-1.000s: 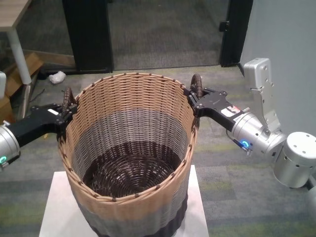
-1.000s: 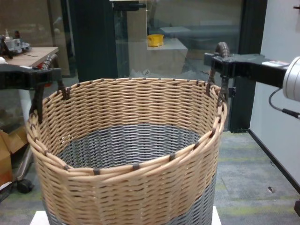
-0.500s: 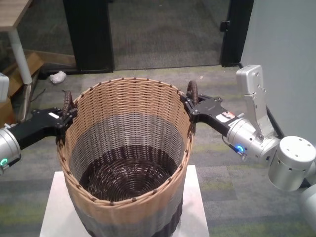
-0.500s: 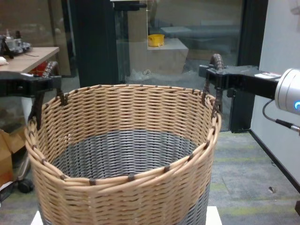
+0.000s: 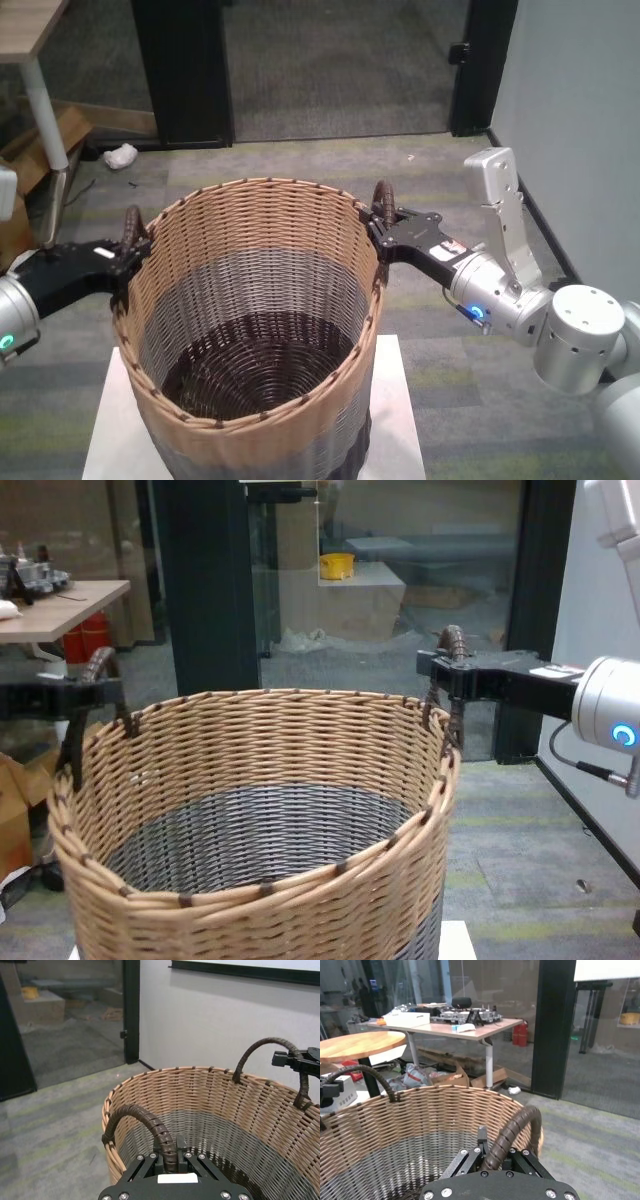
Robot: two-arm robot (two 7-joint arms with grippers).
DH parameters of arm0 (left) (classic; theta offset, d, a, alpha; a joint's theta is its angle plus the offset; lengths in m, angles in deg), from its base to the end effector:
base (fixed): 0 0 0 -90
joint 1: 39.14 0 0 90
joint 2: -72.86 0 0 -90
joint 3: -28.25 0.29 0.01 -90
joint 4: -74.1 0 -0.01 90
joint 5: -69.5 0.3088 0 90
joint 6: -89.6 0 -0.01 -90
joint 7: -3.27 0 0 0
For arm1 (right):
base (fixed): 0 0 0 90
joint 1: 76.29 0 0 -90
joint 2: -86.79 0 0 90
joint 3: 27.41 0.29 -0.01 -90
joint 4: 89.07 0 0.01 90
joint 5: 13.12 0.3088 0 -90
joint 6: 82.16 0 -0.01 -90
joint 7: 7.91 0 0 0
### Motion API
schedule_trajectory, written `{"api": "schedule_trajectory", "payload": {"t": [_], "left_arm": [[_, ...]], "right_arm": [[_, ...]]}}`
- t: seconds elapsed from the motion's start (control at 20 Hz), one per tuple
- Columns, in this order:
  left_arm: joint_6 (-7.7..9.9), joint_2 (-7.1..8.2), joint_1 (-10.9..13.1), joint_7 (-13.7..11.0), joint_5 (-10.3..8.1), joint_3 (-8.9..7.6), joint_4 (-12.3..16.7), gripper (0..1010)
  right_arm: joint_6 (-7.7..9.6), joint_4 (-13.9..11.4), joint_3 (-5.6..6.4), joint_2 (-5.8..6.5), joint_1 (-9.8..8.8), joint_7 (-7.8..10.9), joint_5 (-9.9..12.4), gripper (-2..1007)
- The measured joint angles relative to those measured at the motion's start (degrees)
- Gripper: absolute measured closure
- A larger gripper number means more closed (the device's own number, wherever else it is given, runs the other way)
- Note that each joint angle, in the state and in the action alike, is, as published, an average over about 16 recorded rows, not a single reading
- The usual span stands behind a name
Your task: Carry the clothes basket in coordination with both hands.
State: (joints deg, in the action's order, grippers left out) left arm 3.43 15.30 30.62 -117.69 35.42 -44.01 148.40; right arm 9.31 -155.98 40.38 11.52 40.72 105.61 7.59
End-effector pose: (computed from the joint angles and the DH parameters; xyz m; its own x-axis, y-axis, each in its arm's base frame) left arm 0.4112 0.1262 -0.2509 0.5977 0.8011 -0.0311 -0.7945 0.5970 0.1111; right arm 0.4463 0.0016 -0.2656 0.6049 -0.7963 0.0054 0.7949 0.6035 -0.0629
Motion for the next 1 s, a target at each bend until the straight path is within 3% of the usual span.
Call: {"api": "schedule_trajectory", "payload": {"t": [0.5, 1.0], "left_arm": [[-0.12, -1.17, 0.2, 0.4, -0.15, 0.24, -3.5, 845], [-0.3, -1.33, 0.2, 0.5, -0.01, 0.25, -3.8, 784]], "right_arm": [[0.21, 2.9, 0.17, -1.12, 0.43, 0.96, 0.1, 862], [0.45, 3.2, 0.26, -1.26, 0.45, 1.15, 0.3, 843]]}}
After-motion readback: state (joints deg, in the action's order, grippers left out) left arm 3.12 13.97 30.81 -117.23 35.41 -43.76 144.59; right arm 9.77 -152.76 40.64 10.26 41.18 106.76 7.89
